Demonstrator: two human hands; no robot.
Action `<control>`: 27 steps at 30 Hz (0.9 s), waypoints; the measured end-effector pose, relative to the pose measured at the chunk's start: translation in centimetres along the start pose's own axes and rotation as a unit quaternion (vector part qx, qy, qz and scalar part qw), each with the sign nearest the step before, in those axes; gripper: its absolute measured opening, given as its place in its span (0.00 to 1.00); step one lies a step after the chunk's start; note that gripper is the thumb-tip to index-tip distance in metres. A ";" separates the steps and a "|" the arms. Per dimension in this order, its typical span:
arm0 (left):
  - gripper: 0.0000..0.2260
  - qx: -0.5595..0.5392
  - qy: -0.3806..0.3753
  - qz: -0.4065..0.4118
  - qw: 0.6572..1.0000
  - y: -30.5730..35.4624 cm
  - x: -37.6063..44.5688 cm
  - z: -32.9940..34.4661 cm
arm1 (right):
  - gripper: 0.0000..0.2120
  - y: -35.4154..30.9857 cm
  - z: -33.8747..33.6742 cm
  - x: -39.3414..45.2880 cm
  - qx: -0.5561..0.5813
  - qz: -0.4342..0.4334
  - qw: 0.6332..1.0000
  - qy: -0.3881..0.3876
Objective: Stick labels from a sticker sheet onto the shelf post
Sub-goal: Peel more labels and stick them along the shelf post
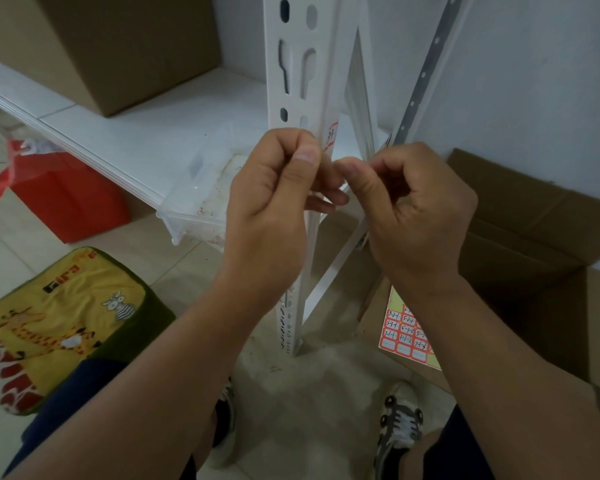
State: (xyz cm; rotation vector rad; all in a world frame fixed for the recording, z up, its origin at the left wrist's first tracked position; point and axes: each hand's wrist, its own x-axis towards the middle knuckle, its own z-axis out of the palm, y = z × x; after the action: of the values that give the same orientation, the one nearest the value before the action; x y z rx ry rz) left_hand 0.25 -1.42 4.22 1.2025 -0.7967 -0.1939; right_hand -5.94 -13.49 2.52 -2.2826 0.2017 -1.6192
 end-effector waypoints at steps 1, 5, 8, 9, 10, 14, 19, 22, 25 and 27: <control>0.10 0.012 0.004 -0.004 1.000 0.0 0.2 -0.2 | 0.23 0.0 0.0 0.0 0.005 0.006 1.000 0.002; 0.15 0.067 0.094 -0.008 0.993 -0.3 1.3 -1.7 | 0.20 -0.2 0.5 -0.1 0.054 0.067 0.996 0.000; 0.19 0.148 0.156 -0.023 0.976 -0.9 2.7 -4.0 | 0.10 -0.4 0.8 -0.4 0.093 0.103 0.990 -0.022; 0.19 0.186 0.152 -0.045 0.970 -1.4 3.1 -4.7 | 0.09 -0.6 0.8 -0.5 0.096 0.103 0.990 -0.027; 0.19 0.223 0.139 -0.076 0.962 -2.0 3.6 -5.4 | 0.08 -0.7 0.8 -0.5 0.093 0.096 0.991 -0.031; 0.14 0.334 0.093 -0.169 0.923 -5.1 5.5 -7.3 | 0.07 -1.0 0.9 -0.5 0.066 0.039 0.997 -0.030; 0.13 0.436 0.057 -0.186 0.879 -7.9 6.7 -8.3 | 0.09 -1.2 1.2 -0.2 0.064 0.009 0.997 -0.034; 0.10 0.475 0.078 -0.197 0.854 -8.6 7.0 -8.4 | 0.09 -1.3 1.5 -0.2 0.061 0.006 0.998 -0.023; 0.11 0.468 0.088 -0.211 0.854 -8.9 7.4 -8.6 | 0.09 -1.3 1.6 -0.2 0.051 -0.006 0.999 -0.007; 0.12 0.456 0.081 -0.225 0.857 -9.0 7.5 -8.5 | 0.08 -1.3 1.6 -0.1 0.039 -0.018 0.999 0.000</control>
State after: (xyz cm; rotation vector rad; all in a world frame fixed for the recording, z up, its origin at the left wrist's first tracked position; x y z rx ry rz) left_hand 13.51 -2.35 -1.56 2.2789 -0.4261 -0.0836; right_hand -4.57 -11.89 2.41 -2.2390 0.0949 -1.6165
